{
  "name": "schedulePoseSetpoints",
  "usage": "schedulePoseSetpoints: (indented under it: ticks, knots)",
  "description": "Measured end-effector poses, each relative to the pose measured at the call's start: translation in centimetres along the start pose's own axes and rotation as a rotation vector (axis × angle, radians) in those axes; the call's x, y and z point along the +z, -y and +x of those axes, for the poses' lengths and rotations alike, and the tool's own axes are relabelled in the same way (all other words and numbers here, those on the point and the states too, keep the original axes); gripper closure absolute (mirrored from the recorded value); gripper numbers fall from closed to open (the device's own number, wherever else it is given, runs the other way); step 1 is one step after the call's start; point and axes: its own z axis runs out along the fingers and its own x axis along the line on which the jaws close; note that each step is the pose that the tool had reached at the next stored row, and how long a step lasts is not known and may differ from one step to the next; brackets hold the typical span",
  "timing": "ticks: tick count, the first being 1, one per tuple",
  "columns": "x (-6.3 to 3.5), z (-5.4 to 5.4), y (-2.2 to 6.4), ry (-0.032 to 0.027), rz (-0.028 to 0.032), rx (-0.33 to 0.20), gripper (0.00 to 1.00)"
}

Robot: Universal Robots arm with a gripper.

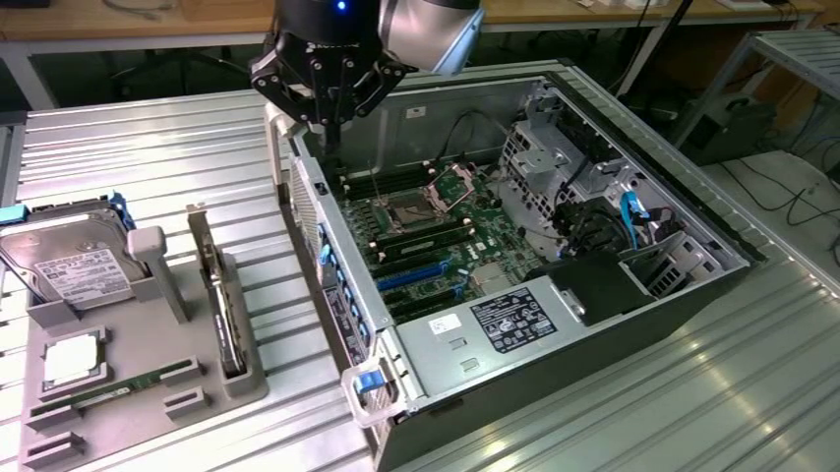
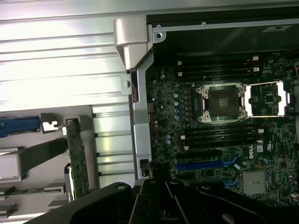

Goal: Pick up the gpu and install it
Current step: 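Reach for the gpu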

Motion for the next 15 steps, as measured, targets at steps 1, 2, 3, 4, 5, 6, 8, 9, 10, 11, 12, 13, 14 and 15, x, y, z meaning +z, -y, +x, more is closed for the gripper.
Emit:
schedulePoseSetpoints:
  ticks: [1,2,3,4,5,6,8,9,10,11,12,13,14,15]
  knots:
    - [0.0,0.04,0.0,0.0,0.0001,0.0,0.89]
    - [0.0,0.09,0.01,0.0,0.0,0.0,0.89]
    - [-0.01,0.14,0.01,0.0,0.0,0.0,0.89]
    - [0.0,0.18,0.01,0.0,0.0,0.0,0.89]
    - [-0.01,0.22,0.02,0.0,0.0,0.0,0.89]
    - [-0.01,0.27,0.02,0.0,0.0,0.0,0.89]
    - [-0.01,0.36,0.03,0.0,0.0,0.0,0.89]
    - [-0.01,0.41,0.03,0.0,0.0,0.0,0.89]
    - [-0.01,0.47,0.04,0.0,0.0,0.0,0.89]
    - [-0.01,0.52,0.04,0.0,0.0,0.0,0.89]
    - [-0.02,0.58,0.04,0.0,0.0001,0.0,0.89]
    - [-0.02,0.63,0.05,0.0,0.0,0.0,0.89]
    - [-0.02,0.69,0.05,0.0,0.0,0.0,0.89]
    - [-0.02,0.73,0.05,0.0,0.0,0.0,0.89]
